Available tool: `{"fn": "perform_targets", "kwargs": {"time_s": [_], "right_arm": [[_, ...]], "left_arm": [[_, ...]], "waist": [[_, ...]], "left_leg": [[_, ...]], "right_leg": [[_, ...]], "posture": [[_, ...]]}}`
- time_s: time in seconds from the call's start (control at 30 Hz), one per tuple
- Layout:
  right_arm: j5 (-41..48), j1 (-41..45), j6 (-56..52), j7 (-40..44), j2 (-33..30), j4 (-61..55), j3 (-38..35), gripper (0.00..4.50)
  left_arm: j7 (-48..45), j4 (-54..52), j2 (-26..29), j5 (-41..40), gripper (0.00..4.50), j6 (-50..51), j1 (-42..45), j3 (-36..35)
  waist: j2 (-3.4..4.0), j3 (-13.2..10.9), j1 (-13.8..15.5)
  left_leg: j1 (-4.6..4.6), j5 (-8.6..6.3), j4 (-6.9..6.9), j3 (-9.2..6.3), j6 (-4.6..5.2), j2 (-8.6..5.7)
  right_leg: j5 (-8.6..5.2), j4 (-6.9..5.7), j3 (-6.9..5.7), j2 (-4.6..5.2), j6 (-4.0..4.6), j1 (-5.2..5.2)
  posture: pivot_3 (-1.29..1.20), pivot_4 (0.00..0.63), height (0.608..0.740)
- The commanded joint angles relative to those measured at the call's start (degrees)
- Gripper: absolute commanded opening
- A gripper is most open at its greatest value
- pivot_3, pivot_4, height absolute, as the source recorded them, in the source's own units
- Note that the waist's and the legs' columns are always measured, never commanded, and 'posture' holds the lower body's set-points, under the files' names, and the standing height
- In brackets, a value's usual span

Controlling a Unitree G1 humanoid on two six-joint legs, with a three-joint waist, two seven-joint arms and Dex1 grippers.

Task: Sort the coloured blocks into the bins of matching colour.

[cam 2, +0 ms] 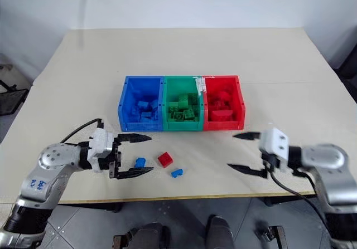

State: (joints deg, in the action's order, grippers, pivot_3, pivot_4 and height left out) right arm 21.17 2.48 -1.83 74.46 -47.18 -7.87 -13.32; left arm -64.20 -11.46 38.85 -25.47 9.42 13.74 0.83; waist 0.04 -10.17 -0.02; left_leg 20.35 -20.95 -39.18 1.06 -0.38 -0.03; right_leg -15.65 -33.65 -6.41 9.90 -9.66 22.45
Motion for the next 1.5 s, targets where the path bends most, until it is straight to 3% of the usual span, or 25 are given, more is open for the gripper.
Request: {"fn": "perform_targets", "kwargs": {"time_s": [0.03, 0.17, 0.3, 0.4, 0.5, 0.6, 0.77, 0.87, 1.2, 1.37, 1.5], "right_arm": [[-0.03, -3.86, 6.51, 1.56, -1.97, 2.74, -4.83, 4.47], [0.19, -3.96, 7.2, 0.1, -1.7, 2.4, -3.36, 4.47], [1.12, -0.2, 1.14, -1.86, -1.7, -3.71, 2.21, 4.47], [0.13, 8.88, -11.17, -3.78, -1.2, -11.27, 13.12, 4.47], [-3.04, 14.19, -16.95, -5.74, 0.01, -12.63, 20.26, 4.47], [-8.05, 19.73, -19.16, -7.51, 3.73, -10.42, 28.47, 4.47], [-12.4, 23.09, -18.37, -7.8, 8.41, -5.48, 35.56, 4.47], [-13.81, 24.8, -16.86, -8.03, 11.54, -2.5, 37.75, 3.87], [-12.4, 25.14, -16.48, -5.24, 11.89, -2.13, 36.49, 0.43], [-3.02, 29.58, -20.89, -4.95, 15.48, -4.0, 30.06, 0.36], [-0.77, 37.03, -28.38, -12.14, 21.64, -1.76, 27.12, 0.36]], "left_arm": [[-2.56, 1.7, -0.33, 0.38, 4.5, -2.15, 2.55, 0.94], [-3.5, 3.28, -1.15, 1.09, 4.5, -4.4, 3.6, 1.4], [-3.84, 3.96, -0.95, 1.4, 4.5, -5.46, 2.99, 0.85], [-3.69, 3.9, 1.3, 1.15, 4.5, -5.91, -1.22, -2.3], [-3.41, 3.56, 2.74, 1.35, 4.5, -6.5, -4.6, -4.01], [-2.45, 2.03, 4.07, 1.09, 4.5, -6.39, -8.53, -6.21], [-0.16, -1.51, 4.85, 0.59, 4.5, -5.48, -13.13, -8.58], [1.54, -3.66, 4.47, 0.44, 4.5, -4.91, -15.84, -9.74], [3.68, -4.59, 3.61, 0.66, 4.5, -4.95, -16.79, -9.89], [6.46, -4.78, 2.2, -0.75, 4.5, -4.3, -18.23, -12.48], [9.19, -5.28, 0.34, -2.34, 4.5, -3.26, -20.11, -15.48]], "waist": [[0.0, 0.0, 0.17], [0.0, 0.0, -0.02], [0.0, 0.0, 0.0], [0.02, -0.01, -0.35], [0.02, -0.01, 0.1], [0.01, -0.01, 0.75], [0.01, -0.01, 1.32], [0.01, -0.01, 0.94], [0.01, -0.01, 0.65], [0.01, -0.01, 0.1], [0.02, -0.01, -0.8]], "left_leg": [[-0.02, 0.0, -0.02, 0.01, 0.01, 0.0], [-0.06, 0.0, -0.03, 0.08, 0.02, 0.01], [-0.08, 0.0, -0.04, 0.09, 0.02, 0.04], [-0.08, 0.0, -0.04, 0.11, 0.02, 0.06], [-0.07, 0.0, -0.03, 0.01, 0.01, 0.1], [0.04, -0.01, -0.06, -0.09, 0.02, 0.05], [0.07, -0.01, -0.07, -0.1, 0.02, 0.04], [0.05, -0.01, -0.06, -0.08, 0.02, 0.06], [0.05, -0.01, -0.07, -0.09, 0.01, 0.07], [0.04, -0.01, -0.06, -0.09, 0.01, 0.07], [-0.02, -0.02, -0.05, -0.08, -0.02, 0.16]], "right_leg": [[0.0, 0.0, 0.01, 0.0, 0.0, -0.03], [0.0, 0.01, 0.07, 0.0, 0.0, -0.03], [0.0, -0.02, 0.09, -0.01, 0.01, -0.02], [0.0, -0.01, 0.12, -0.01, 0.01, 0.01], [0.0, -0.05, 0.07, -0.05, 0.03, 0.05], [0.01, 0.01, 0.0, -0.03, 0.03, 0.03], [0.01, 0.02, -0.01, -0.03, 0.03, 0.04], [0.01, 0.0, -0.02, -0.04, 0.03, 0.06], [0.01, -0.08, -0.02, -0.05, 0.04, 0.08], [0.01, -0.08, -0.02, -0.05, 0.04, 0.08], [0.02, -0.16, -0.01, -0.09, 0.07, 0.1]], "posture": [[0.0, 0.15, 0.74], [0.0, 0.15, 0.74], [0.0, 0.15, 0.74], [0.0, 0.15, 0.74], [0.0, 0.15, 0.74], [0.0, 0.15, 0.74], [0.0, 0.15, 0.74], [0.0, 0.15, 0.74], [0.0, 0.15, 0.74], [0.0, 0.15, 0.74], [0.0, 0.15, 0.74]]}}
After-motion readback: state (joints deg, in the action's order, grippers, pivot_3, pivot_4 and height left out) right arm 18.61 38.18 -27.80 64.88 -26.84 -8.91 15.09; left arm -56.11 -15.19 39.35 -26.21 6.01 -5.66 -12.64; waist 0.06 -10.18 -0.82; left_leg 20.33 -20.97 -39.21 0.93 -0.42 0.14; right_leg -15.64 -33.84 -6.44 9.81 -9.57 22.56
